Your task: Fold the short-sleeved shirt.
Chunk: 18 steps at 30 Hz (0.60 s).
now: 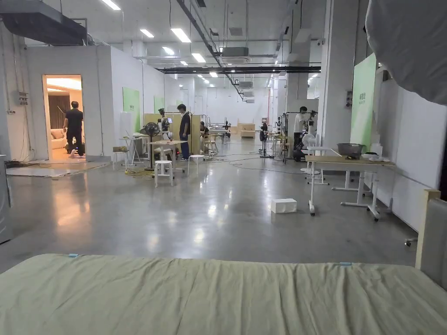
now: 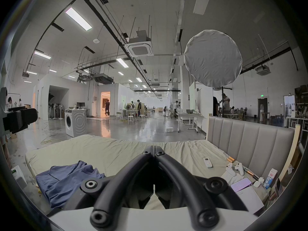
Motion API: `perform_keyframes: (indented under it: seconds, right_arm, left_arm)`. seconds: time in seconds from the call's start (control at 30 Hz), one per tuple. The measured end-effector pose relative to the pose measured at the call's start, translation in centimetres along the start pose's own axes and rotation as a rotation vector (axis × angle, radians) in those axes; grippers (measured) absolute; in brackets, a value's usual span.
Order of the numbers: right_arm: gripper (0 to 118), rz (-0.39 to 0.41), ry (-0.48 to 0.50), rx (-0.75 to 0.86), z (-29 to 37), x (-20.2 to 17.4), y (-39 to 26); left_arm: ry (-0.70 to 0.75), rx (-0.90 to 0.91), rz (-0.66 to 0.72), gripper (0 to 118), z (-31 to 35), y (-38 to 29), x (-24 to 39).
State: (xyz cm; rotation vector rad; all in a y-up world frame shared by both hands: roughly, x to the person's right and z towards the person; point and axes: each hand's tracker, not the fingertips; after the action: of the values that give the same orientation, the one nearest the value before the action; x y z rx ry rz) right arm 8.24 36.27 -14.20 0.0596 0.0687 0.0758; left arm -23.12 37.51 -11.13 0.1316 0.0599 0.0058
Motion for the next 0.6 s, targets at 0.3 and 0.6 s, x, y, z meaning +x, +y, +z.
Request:
perform_keyframes:
  seconds: [0.3,0.6]
  right_arm:
    - [0,-0.004,0.028,0.006,0.1,-0.3,-0.1]
    - [0,-0.005,0.019,0.015,0.2,0.2,-0.1]
  left_arm:
    - [-0.024,-0.015,-0.038,0,-0.3,0.1,0.4]
    - [-0.018,-0.040,-0.038,0,-1.0,0.0,0.3]
